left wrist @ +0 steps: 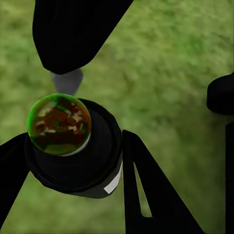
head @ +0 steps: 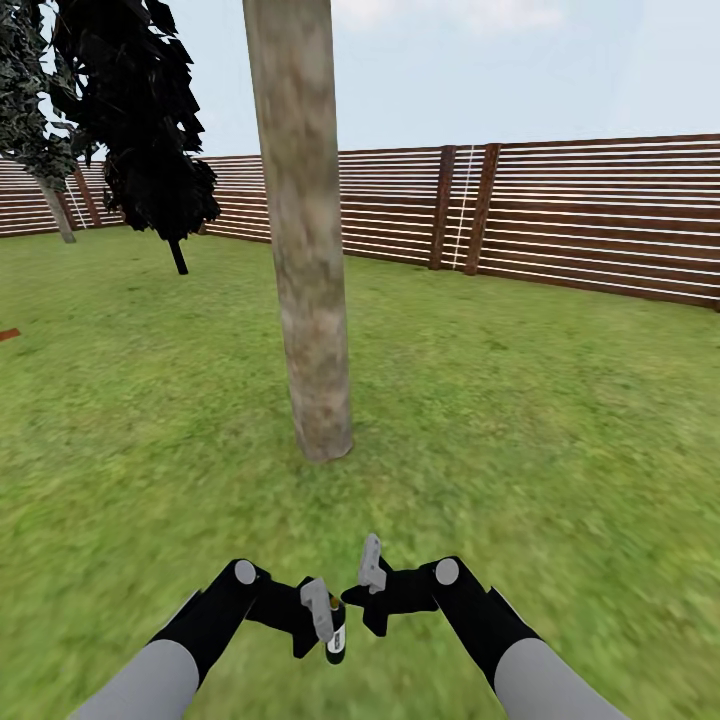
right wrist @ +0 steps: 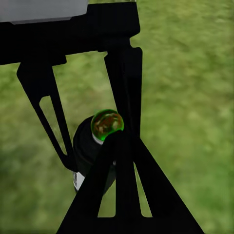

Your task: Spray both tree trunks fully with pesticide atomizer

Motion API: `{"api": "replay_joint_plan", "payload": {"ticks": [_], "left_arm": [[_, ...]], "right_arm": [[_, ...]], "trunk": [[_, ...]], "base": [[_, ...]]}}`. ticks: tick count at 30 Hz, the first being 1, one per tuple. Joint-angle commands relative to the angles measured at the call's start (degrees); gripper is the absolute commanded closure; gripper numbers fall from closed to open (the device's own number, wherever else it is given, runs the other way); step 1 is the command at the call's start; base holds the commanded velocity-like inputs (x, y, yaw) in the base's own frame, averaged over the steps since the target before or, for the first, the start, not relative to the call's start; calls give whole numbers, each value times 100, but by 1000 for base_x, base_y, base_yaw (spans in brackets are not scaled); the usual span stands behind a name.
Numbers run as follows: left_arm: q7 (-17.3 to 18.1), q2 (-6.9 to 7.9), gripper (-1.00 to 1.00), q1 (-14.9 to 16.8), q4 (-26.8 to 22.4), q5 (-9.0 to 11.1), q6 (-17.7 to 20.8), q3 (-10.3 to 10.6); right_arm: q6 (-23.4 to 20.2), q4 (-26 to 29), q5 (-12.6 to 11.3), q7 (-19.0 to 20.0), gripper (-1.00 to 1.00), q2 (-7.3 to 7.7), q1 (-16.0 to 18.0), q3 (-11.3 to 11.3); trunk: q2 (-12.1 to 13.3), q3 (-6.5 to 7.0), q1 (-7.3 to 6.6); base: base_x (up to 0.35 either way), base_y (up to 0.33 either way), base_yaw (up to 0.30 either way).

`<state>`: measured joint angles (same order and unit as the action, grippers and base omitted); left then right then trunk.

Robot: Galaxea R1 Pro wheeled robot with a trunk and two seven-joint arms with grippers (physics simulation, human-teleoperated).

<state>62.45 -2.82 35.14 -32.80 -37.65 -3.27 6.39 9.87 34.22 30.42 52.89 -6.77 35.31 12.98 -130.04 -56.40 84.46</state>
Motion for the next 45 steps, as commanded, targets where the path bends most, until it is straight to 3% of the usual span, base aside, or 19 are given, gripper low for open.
{"api": "replay_joint_plan", "payload": {"ticks": [1,7,11,16,17,18,19,23,26,28,30,32,34,35,37,40,41,43,45], "left_arm": [[12,-1,100,2,-7,-40,-34,-8],[12,11,100,2,-7,-41,-35,-25],[12,103,100,-2,1,-76,-49,-31],[21,480,100,-59,2,-109,-51,-1],[21,579,100,-69,2,-116,-49,9],[21,783,100,-79,2,-177,-51,11],[21,975,100,-83,2,-243,-56,12],[21,1510,100,-99,6,-326,-60,12],[-18,1769,100,-103,17,-349,-54,-32],[-389,1838,100,-103,22,-302,-39,-268],[-1405,1799,100,-104,102,-209,-22,-964],[-2519,1584,100,-104,449,-105,-11,-1588],[-3536,1379,100,-104,937,59,-23,-2040],[-4127,1270,100,-105,1227,149,-28,-2217],[-4983,1065,100,-104,1609,305,-6,-2409],[-5366,932,100,-104,1735,793,92,-2648],[-5439,893,100,-104,1764,1088,253,-2731],[-5491,872,100,-104,1781,1404,537,-2795],[-5500,854,100,-104,1734,1543,694,-2789]], "right_arm": [[50,5,60,2,100,-2,2,-6],[50,6,60,2,100,-1,2,-6],[50,11,60,2,100,0,2,-6],[50,18,60,2,100,0,2,-8],[50,21,60,2,100,0,2,-10],[50,19,60,2,100,5,2,-13],[50,17,60,2,-100,7,2,-17],[50,8,67,2,-100,37,2,-27],[59,-8,69,-30,-100,68,2,-40],[69,-22,67,-204,-100,214,-1,-57],[73,-112,31,-958,-100,653,-9,-68],[85,-798,-34,-2071,-100,948,-20,-159],[145,-1692,-150,-3440,-100,1022,-23,-438],[283,-2156,-201,-4351,-100,1026,-23,-608],[861,-2800,-263,-5897,-100,1011,-24,-778],[1375,-3118,-477,-6792,-100,998,-71,-972],[1486,-3181,-855,-6977,-100,993,-156,-1203],[1577,-3216,-1530,-7100,-100,999,-286,-1454],[1646,-3245,-1979,-7132,-100,1009,-385,-1551]], "trunk": [[-2,-5,-1],[-2,-5,-1],[-2,-5,-1],[-2,-5,-1],[-2,-5,-1],[-2,-5,-1],[-2,-5,-1],[-2,-5,-1],[-2,-5,-1],[-2,-5,-1],[-2,-5,-1],[-2,-5,-1],[-2,-5,-1],[-2,-5,-1],[-2,-5,-1],[-2,-5,-1],[-2,-5,-1],[-2,-5,-1],[-2,-5,-1]], "base": [[0,0,0],[0,0,0],[0,0,0],[0,0,0],[0,0,0],[0,0,0],[0,0,0],[0,0,0],[0,0,0],[0,0,0],[0,0,0],[0,0,0],[0,0,0],[0,0,0],[0,0,0],[0,0,0],[0,0,0],[0,0,0],[0,0,0]]}}
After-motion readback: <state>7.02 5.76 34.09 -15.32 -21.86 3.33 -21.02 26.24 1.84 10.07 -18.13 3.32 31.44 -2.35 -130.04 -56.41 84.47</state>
